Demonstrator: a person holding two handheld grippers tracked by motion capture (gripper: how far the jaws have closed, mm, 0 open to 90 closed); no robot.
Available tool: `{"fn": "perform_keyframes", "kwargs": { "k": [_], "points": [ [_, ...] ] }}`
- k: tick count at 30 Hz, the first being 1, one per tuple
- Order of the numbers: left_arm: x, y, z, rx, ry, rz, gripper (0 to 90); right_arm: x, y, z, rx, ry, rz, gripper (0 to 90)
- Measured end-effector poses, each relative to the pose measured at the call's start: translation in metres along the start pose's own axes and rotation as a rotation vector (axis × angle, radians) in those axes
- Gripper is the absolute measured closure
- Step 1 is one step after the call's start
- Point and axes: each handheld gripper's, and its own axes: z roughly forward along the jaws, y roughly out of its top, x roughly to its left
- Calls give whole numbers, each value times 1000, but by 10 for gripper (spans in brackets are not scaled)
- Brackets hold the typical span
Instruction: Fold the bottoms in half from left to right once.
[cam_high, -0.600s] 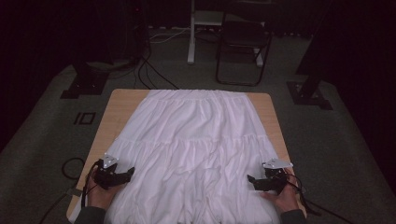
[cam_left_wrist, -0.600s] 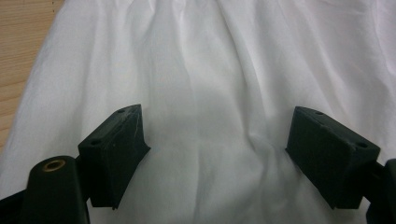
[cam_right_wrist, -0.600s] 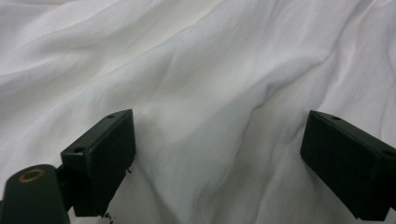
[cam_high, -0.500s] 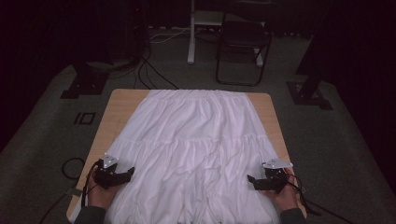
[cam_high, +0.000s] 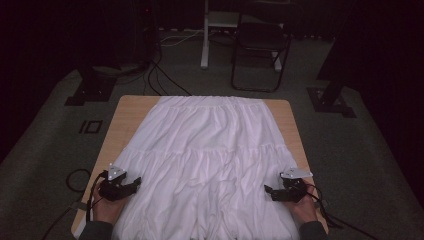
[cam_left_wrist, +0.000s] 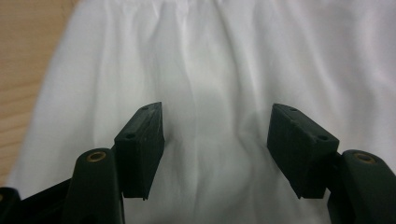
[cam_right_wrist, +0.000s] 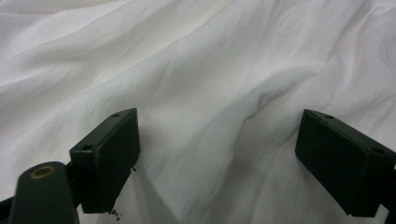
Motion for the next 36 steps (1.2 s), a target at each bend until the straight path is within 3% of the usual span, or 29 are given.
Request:
{"fn": "perform_keyframes", "kwargs": {
  "k": [1,4,5,6,9,11,16,18,21,27,33,36],
  "points": [
    [3,3,-9,-26,37,10,368,0,0,0,-1,-4,1,134],
    [12,2,-17,-36,58,-9,366,0,0,0,-1,-3,1,134],
    [24,-2,-21,-39,86,-45,361,0,0,0,-1,-4,1,134],
    [24,-2,-21,-39,86,-45,355,0,0,0,-1,-4,1,134],
    [43,-10,-25,-33,121,-107,330,0,0,0,-1,-3,1,134],
    [58,-19,-25,0,126,-157,297,0,0,0,-1,-3,1,134],
    [66,-29,-22,44,126,-186,258,0,0,0,-1,-3,2,134],
    [66,-32,-24,45,123,-191,253,0,0,0,-1,-3,1,134],
    [62,-38,-29,60,148,-155,243,0,-1,-1,-1,-2,0,134],
    [51,-50,-42,75,138,-137,207,1,-1,-1,0,-1,1,136],
    [34,-48,-43,102,100,-94,210,1,-1,-1,0,-1,1,136],
    [23,-41,-38,112,56,-50,241,1,-1,-1,0,-1,0,136]
  ]
}}
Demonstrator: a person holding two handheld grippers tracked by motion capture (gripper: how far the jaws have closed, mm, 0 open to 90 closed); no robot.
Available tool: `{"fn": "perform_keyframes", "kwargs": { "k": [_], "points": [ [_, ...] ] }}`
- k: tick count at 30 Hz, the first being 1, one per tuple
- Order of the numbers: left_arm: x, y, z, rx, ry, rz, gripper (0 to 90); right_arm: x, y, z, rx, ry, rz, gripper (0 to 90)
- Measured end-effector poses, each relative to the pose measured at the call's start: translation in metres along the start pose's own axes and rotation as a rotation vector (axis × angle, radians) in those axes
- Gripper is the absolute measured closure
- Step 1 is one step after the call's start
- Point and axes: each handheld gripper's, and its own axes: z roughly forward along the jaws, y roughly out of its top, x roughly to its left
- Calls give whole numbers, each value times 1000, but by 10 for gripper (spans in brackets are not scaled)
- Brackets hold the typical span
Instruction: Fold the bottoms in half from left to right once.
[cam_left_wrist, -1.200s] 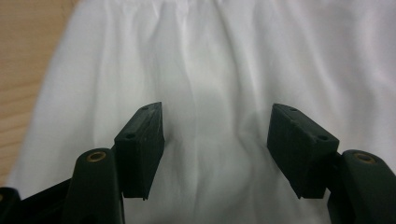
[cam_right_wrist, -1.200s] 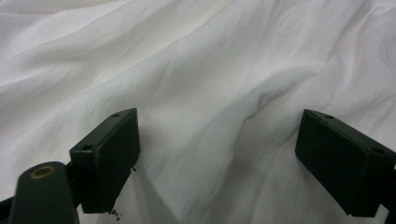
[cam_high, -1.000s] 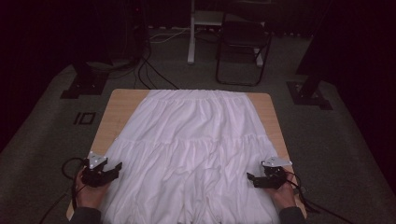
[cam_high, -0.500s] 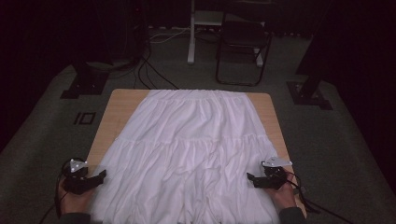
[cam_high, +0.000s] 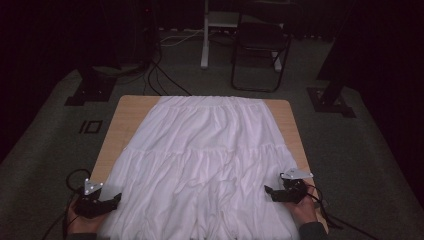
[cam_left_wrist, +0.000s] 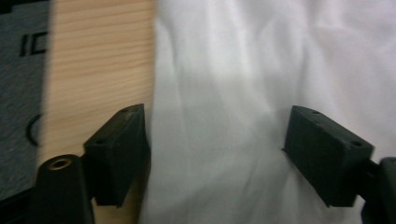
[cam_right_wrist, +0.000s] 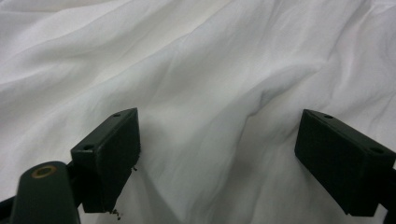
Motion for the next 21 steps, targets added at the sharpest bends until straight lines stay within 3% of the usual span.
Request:
{"fn": "perform_keyframes", "kwargs": {
  "k": [2,6,7,8,10,14,16,17,19,21],
  "points": [
    [-9,5,2,-2,-18,15,338,0,0,0,0,0,0,136],
    [-23,15,8,-3,-60,54,648,0,0,0,0,0,0,136],
    [-26,17,9,-3,-75,69,648,0,0,0,0,0,0,136],
    [-31,21,13,-10,-98,95,789,0,0,0,0,0,1,136],
    [-34,23,14,-8,-95,117,849,0,0,0,0,0,0,136],
    [-34,32,19,0,-54,169,871,0,0,0,0,0,0,136],
    [-26,37,18,2,15,176,876,0,0,0,0,0,0,136],
    [-22,38,17,-5,32,170,878,0,0,0,0,0,0,136],
    [-11,41,12,-14,116,159,879,0,0,0,0,0,0,136],
    [5,42,4,-26,181,119,880,0,0,0,0,0,0,136]
  ]
}}
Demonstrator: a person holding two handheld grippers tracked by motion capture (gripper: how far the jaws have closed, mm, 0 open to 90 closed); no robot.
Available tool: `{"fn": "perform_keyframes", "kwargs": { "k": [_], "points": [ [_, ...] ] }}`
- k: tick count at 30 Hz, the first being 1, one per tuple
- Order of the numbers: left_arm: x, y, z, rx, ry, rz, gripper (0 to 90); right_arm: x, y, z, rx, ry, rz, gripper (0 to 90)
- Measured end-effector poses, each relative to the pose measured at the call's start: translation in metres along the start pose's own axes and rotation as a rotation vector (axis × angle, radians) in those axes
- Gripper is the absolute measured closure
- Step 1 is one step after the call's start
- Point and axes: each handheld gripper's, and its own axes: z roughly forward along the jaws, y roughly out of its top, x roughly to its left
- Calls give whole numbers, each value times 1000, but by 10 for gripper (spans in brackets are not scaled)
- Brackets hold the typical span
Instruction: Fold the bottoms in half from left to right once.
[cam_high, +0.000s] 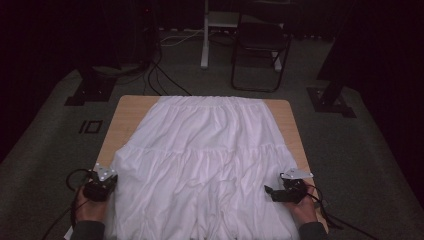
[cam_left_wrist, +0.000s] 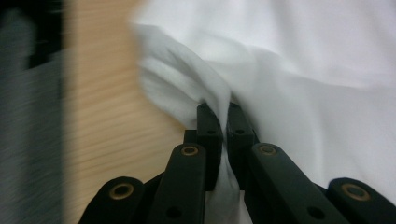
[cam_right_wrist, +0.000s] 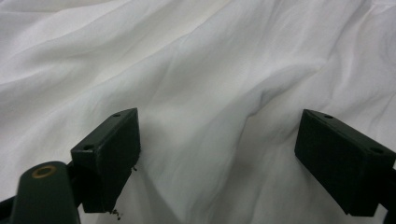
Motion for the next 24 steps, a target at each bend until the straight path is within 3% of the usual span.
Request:
{"fn": "perform_keyframes", "kwargs": {
  "k": [2,3,5,6,7,8,9,10,11,12,13,14,15,17,19,20,21,22,23,24],
  "points": [
    [21,-4,-5,4,75,-39,884,0,0,0,0,0,0,136],
    [21,-4,-5,4,75,-39,884,0,0,0,0,0,0,136],
    [37,-7,-7,11,126,-57,884,0,0,0,0,0,0,136],
    [52,-9,-6,24,171,-68,885,0,0,0,0,0,0,136],
    [52,-9,-6,24,171,-68,886,0,0,0,0,0,0,136],
    [67,-9,-3,48,221,-80,886,0,0,0,0,0,-1,136],
    [67,-9,-3,48,221,-80,887,0,0,0,0,0,-1,136],
    [82,-7,0,63,287,-101,888,0,0,0,-4,-4,6,162],
    [82,-7,0,63,287,-101,888,1,0,-1,-8,-2,7,182],
    [98,-3,0,76,375,-140,889,2,0,-1,-14,5,6,193],
    [98,-3,0,76,375,-140,890,2,0,-1,-14,5,6,193],
    [111,1,-3,88,484,-177,890,3,0,-3,-30,28,19,198],
    [111,1,-3,88,484,-177,890,3,0,-3,-30,28,19,198],
    [118,6,-10,83,552,-217,890,2,1,-9,-63,28,35,199],
    [110,14,-22,32,508,-209,889,1,1,-11,-77,22,44,199],
    [91,22,-31,15,487,-136,888,-2,1,-15,-91,7,52,199],
    [91,22,-31,15,487,-136,888,-2,1,-16,-93,-2,53,199],
    [81,26,-35,-12,453,-116,887,-3,1,-16,-89,-11,51,199],
    [59,33,-44,-45,400,-63,887,-2,1,-16,-80,-16,47,199],
    [59,33,-44,-45,400,-63,887,-2,1,-16,-80,-16,47,199]
  ]
}}
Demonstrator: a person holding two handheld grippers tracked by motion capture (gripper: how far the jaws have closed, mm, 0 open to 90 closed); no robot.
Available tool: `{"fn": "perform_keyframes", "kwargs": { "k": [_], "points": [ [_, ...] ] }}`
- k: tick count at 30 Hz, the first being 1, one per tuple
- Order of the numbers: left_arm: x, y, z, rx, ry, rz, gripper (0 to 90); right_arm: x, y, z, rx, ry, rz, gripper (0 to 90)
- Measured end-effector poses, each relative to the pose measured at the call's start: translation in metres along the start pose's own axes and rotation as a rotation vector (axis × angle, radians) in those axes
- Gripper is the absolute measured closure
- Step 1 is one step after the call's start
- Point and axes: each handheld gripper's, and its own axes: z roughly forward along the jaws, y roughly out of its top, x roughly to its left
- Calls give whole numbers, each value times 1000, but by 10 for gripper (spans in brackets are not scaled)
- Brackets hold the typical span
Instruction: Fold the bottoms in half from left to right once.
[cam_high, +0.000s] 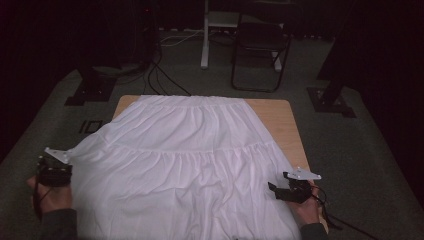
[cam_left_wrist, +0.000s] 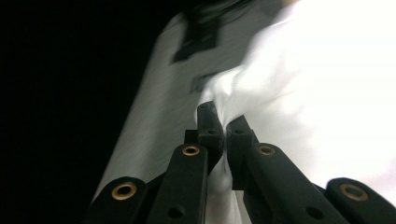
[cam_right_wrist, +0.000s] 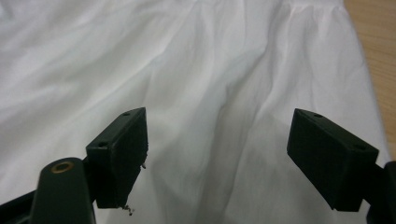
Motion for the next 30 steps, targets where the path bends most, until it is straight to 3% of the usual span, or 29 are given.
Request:
{"fn": "perform_keyframes", "kwargs": {
  "k": [1,2,4,6,8,10,11,12,13,14,16,17,19,20,22,23,24,25,26,30],
  "points": [
    [-8,4,-8,-28,-37,5,887,1,-1,1,10,-6,-7,199],
    [-16,9,-18,-65,-117,10,886,3,-2,4,38,-17,-30,198],
    [-28,16,-32,-115,-202,18,886,4,-2,5,47,-19,-38,198],
    [-43,26,-46,-157,-316,32,885,5,-3,9,70,-30,-56,197],
    [-62,36,-60,-188,-367,96,885,5,-4,10,72,-28,-52,199],
    [-82,46,-73,-225,-446,138,885,4,-4,10,71,-22,-44,200],
    [-103,56,-85,-259,-522,175,884,3,-5,10,70,-16,-36,200],
    [-103,56,-85,-259,-522,175,884,3,-5,10,70,-16,-36,200],
    [-123,66,-97,-303,-647,182,885,2,-6,10,66,-10,-25,208],
    [-123,66,-97,-303,-647,182,885,2,-6,10,66,-10,-25,208],
    [-145,79,-111,-345,-748,212,884,2,-6,10,65,-10,-26,209],
    [-169,93,-124,-385,-859,229,885,2,-6,10,67,-10,-26,209],
    [-169,93,-124,-385,-859,229,885,2,-6,10,66,-10,-25,209],
    [-198,105,-133,-401,-958,265,885,2,-6,10,66,-10,-25,209],
    [-234,115,-143,-411,-1047,306,885,2,-6,10,66,-10,-25,209],
    [-260,120,-149,-420,-1090,351,885,2,-6,10,66,-10,-25,209],
    [-260,120,-149,-420,-1090,351,884,2,-6,10,66,-10,-25,209],
    [-278,121,-148,-409,-1121,368,884,1,-6,10,66,-9,-24,209],
    [-300,122,-142,-362,-1173,372,884,1,-6,10,67,-9,-24,209],
    [-328,117,-126,-274,-1246,363,877,1,-6,10,68,-11,-23,211]
  ]
}}
